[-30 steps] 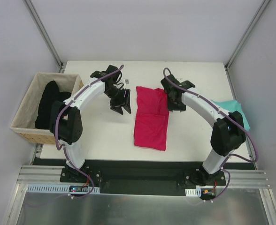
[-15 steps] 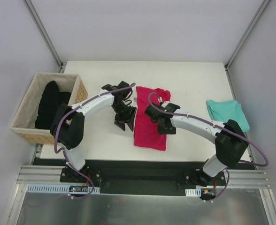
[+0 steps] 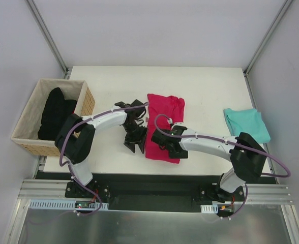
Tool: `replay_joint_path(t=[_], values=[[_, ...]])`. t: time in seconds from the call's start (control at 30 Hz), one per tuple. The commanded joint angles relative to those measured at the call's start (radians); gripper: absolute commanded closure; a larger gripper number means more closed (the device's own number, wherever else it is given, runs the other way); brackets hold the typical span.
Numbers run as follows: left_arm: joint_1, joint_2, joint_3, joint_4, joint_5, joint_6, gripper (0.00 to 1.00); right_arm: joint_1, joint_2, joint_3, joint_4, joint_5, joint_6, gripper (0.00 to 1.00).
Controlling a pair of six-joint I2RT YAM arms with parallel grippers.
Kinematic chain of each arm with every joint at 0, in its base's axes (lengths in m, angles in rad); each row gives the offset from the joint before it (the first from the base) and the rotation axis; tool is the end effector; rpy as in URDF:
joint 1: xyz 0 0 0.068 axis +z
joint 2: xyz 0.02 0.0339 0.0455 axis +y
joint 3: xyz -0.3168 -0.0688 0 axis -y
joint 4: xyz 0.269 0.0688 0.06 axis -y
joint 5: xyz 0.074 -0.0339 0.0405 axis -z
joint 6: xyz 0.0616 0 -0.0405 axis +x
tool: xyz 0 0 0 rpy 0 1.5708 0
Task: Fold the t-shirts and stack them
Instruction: Grab one side of the 2/3 rectangular tshirt with both arms
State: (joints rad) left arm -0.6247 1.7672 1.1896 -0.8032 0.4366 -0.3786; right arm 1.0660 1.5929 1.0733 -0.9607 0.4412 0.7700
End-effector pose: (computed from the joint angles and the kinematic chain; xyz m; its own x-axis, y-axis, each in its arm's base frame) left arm 0.2804 -0.2343 0.2001 -0.9600 0.2792 -0.0220 0.2582 0.8519 -0.4556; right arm 0.1691 0.2516 0.2196 -0.8838 -0.2979 -0.3609 -0.2195 0.9450 -0.2424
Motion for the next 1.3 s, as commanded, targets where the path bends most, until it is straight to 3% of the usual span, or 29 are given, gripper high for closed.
replay_joint_path(t=[0.0,0.43,0.97,1.27], values=[[-0.042,-0.064,-0.022,0.036,0.001,-0.054,0.50,0.017,-0.014,-0.004,-0.027,0.025,0.049,0.58],[-0.118,-0.008,0.004,0.067,-0.002,-0.097,0.50,0.048,-0.016,-0.030,-0.012,0.013,0.061,0.58],[-0.119,0.107,0.065,0.084,0.005,-0.074,0.53,0.051,-0.044,-0.067,0.000,0.007,0.057,0.58],[-0.121,0.095,0.021,0.091,0.005,-0.082,0.54,0.052,-0.034,-0.061,-0.003,0.004,0.061,0.58]])
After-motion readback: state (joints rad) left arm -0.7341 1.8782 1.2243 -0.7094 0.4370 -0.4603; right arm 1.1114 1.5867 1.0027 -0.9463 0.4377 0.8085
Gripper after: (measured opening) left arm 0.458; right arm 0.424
